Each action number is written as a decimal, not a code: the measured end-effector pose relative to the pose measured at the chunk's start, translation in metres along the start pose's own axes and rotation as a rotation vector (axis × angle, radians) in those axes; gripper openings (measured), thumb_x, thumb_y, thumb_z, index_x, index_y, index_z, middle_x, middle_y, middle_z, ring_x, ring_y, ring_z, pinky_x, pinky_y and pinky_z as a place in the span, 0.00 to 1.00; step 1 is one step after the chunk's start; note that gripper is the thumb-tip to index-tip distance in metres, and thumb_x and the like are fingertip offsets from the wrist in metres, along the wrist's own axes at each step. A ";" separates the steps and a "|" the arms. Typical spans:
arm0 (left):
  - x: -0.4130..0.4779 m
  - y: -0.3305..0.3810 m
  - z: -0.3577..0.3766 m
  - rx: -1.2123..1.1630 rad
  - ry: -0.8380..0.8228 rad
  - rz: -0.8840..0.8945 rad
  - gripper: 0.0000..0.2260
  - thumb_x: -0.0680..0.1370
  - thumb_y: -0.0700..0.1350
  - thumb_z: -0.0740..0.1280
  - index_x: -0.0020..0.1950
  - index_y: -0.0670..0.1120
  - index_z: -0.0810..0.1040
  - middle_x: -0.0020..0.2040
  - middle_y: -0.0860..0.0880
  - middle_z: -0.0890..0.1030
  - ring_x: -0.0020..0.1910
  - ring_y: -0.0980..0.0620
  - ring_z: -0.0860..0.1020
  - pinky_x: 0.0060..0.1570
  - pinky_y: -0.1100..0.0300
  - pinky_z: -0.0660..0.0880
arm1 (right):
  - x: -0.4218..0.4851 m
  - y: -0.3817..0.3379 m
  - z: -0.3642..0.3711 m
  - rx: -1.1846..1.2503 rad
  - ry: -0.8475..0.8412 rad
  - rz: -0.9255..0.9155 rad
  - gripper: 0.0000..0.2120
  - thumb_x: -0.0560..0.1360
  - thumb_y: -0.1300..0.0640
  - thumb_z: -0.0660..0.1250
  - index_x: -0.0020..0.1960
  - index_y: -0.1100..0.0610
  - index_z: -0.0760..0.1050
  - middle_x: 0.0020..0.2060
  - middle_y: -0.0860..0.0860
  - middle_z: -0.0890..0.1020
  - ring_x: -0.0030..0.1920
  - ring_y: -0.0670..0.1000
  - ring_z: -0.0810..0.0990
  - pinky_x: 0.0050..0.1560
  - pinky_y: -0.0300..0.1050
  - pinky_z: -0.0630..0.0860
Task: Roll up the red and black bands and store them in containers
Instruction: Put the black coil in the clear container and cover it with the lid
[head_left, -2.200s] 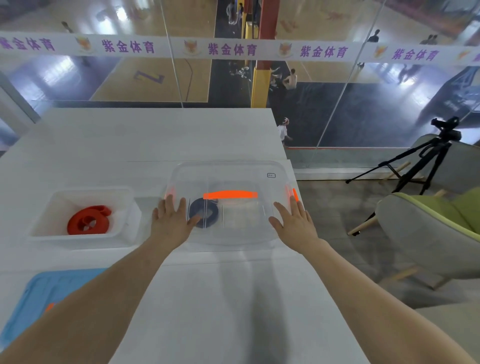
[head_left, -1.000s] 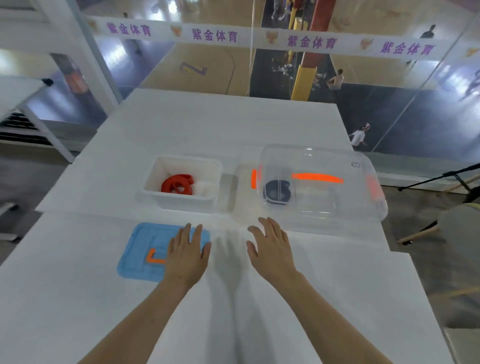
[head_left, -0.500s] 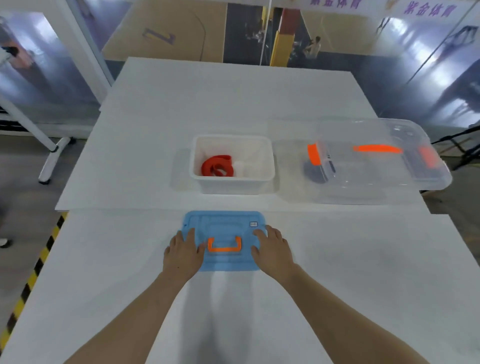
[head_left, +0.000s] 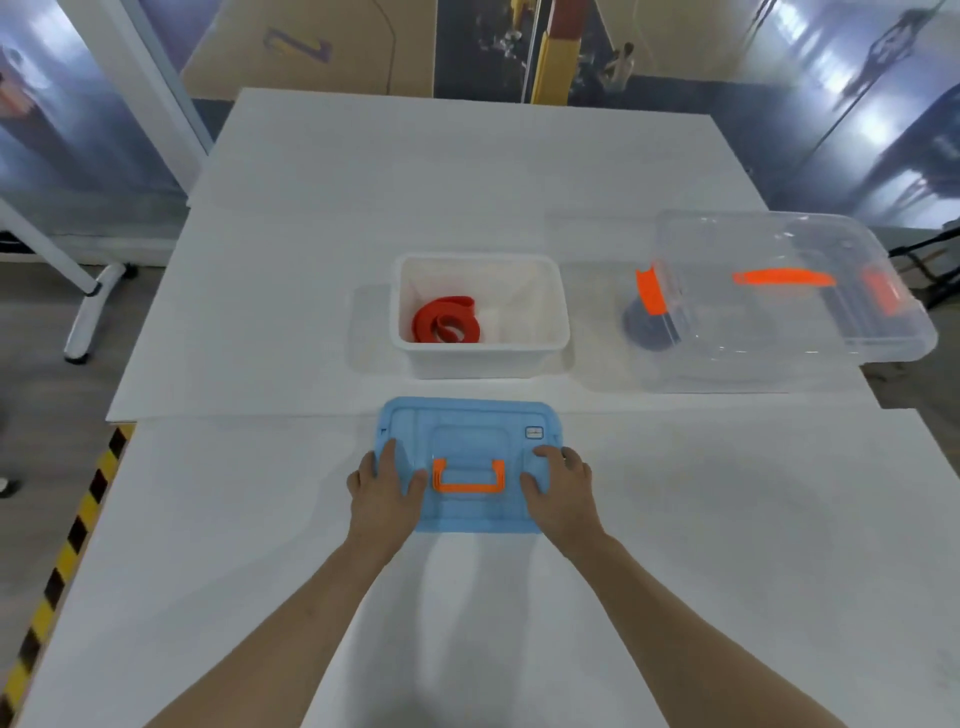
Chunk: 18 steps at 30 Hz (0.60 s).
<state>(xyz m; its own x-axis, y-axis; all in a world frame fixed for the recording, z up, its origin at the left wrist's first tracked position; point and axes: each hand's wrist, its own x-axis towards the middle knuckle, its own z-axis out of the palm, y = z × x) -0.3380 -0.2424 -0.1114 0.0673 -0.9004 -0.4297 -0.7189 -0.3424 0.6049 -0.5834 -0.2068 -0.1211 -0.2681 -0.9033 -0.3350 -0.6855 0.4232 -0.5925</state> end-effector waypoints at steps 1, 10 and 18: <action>-0.005 0.004 -0.005 -0.015 0.040 0.031 0.31 0.83 0.54 0.63 0.83 0.49 0.56 0.78 0.39 0.62 0.74 0.36 0.60 0.73 0.42 0.63 | -0.004 -0.003 -0.005 0.025 0.029 -0.037 0.22 0.81 0.52 0.68 0.73 0.53 0.70 0.73 0.58 0.69 0.73 0.61 0.66 0.73 0.56 0.69; 0.004 0.075 -0.062 -0.081 0.273 0.233 0.29 0.83 0.51 0.65 0.81 0.47 0.59 0.79 0.37 0.62 0.76 0.36 0.59 0.74 0.43 0.61 | 0.023 -0.057 -0.072 0.084 0.232 -0.263 0.23 0.80 0.50 0.63 0.73 0.55 0.68 0.74 0.57 0.70 0.70 0.61 0.68 0.71 0.57 0.70; 0.105 0.151 -0.096 -0.045 0.191 0.243 0.24 0.83 0.52 0.62 0.78 0.48 0.64 0.70 0.43 0.71 0.72 0.38 0.65 0.70 0.50 0.62 | 0.125 -0.103 -0.119 -0.057 0.269 -0.320 0.22 0.79 0.55 0.67 0.72 0.54 0.68 0.76 0.62 0.65 0.66 0.67 0.70 0.68 0.62 0.71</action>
<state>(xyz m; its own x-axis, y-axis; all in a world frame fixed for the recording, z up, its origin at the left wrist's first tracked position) -0.3726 -0.4141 -0.0006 0.0290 -0.9900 -0.1384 -0.6990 -0.1190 0.7052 -0.6267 -0.3717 -0.0149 -0.1982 -0.9779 0.0672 -0.7972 0.1210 -0.5915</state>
